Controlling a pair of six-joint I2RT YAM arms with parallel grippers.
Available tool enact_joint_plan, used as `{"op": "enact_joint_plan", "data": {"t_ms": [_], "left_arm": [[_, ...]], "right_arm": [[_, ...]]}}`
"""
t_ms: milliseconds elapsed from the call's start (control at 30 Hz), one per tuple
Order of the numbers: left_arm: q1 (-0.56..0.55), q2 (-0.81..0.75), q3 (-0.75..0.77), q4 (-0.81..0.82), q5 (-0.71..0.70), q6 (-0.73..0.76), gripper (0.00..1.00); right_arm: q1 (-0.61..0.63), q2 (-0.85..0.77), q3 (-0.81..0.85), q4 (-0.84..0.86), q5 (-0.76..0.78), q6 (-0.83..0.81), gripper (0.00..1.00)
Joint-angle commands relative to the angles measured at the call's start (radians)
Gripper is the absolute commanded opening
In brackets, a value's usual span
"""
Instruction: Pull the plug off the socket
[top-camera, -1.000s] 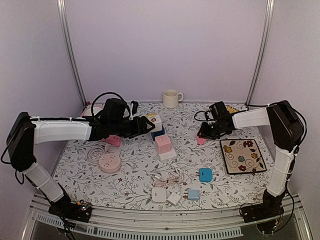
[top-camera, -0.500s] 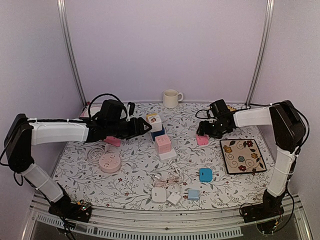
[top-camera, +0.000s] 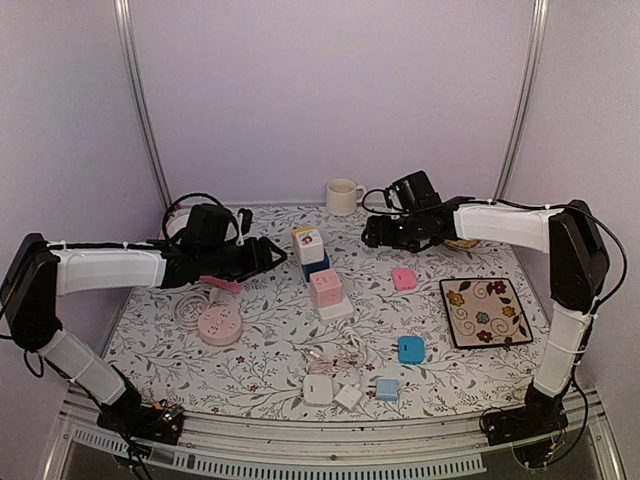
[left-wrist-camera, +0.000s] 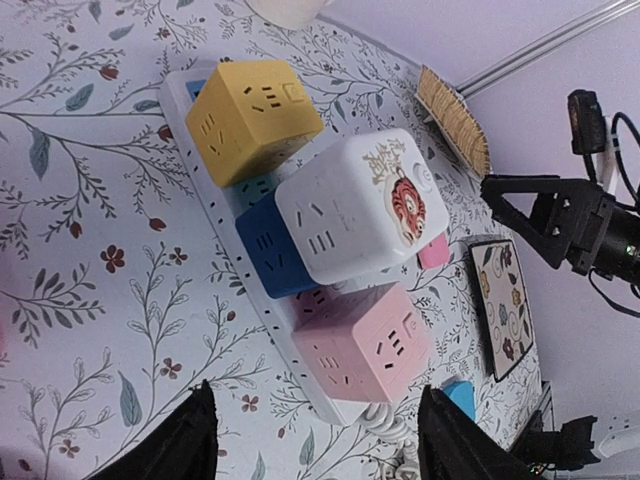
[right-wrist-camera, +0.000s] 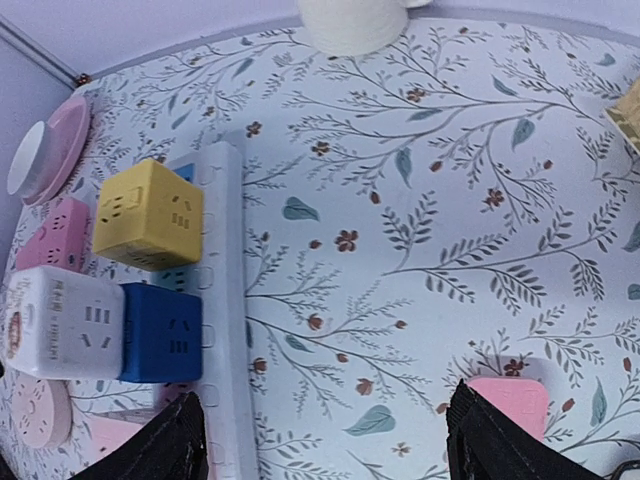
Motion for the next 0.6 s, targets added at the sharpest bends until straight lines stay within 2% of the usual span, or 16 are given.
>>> {"op": "enact_joint_plan", "data": {"t_ms": [0,300,567], "left_arm": [[0.04,-0.036,-0.044,0.039,0.016,-0.017,0.68],[0.087,-0.068,-0.104,0.05,0.012,-0.038,0.68],[0.102,-0.069,-0.123,0.066,0.011,-0.052,0.68]], "right_arm": [[0.08,0.03,0.101,-0.036,0.031,-0.003,0.85],[0.221,0.103,0.263,-0.079,0.097,0.006,0.85],[0.287,0.268,0.501,-0.195,0.185,-0.027,0.89]]}}
